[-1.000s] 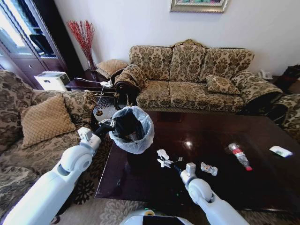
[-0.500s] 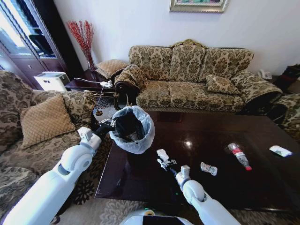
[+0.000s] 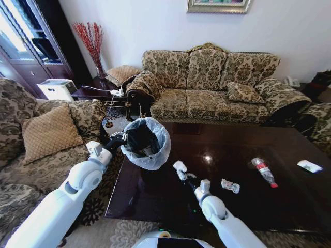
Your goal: Move to the front of the table and place the trash on the table into the trash bin.
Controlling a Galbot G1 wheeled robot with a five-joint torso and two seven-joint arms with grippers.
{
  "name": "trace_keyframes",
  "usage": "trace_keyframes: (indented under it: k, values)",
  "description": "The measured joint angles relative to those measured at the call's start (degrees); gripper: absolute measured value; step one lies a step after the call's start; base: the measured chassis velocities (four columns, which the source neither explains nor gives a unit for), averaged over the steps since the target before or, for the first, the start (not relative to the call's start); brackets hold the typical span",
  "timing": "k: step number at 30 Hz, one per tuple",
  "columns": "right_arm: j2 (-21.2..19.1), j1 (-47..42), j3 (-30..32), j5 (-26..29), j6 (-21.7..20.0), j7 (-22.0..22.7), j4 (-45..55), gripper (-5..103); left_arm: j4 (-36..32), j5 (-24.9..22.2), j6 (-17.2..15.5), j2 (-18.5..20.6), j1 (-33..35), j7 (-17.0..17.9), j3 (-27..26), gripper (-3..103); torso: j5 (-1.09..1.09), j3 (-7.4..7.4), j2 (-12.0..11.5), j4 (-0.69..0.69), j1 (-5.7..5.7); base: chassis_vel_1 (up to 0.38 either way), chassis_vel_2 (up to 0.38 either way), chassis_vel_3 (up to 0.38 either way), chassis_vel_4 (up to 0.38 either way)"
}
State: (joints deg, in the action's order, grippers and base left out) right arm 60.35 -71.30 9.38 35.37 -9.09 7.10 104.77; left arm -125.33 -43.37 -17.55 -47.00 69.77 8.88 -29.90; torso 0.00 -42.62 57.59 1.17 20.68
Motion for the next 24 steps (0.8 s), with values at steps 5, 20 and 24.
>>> trace_keyframes:
  k: [5,20,24]
  values:
    - [-4.7,1.1,6.1,5.9,-2.4,1.3,8.4,0,0.0,0.2,-0.2,0.0,0.3,0.0,0.3,3,-0.01,0.00,0.0,0.00,0.00,0.000,0.000,0.000,0.000]
    - [-19.8,35.4,-6.8,34.2,-6.9,9.5,25.6,0,-0.9,0.7,-1.5,-0.4,0.4,-0.5,1.4,3,-0.01,0.00,0.0,0.01,0.00,0.000,0.000,0.000,0.000]
    - [-17.0,45.7,-19.9,37.3,-8.2,11.3,25.6,0,-0.9,0.7,-1.7,-0.6,0.3,-0.5,1.6,3,-0.01,0.00,0.0,0.01,0.01,0.000,0.000,0.000,0.000]
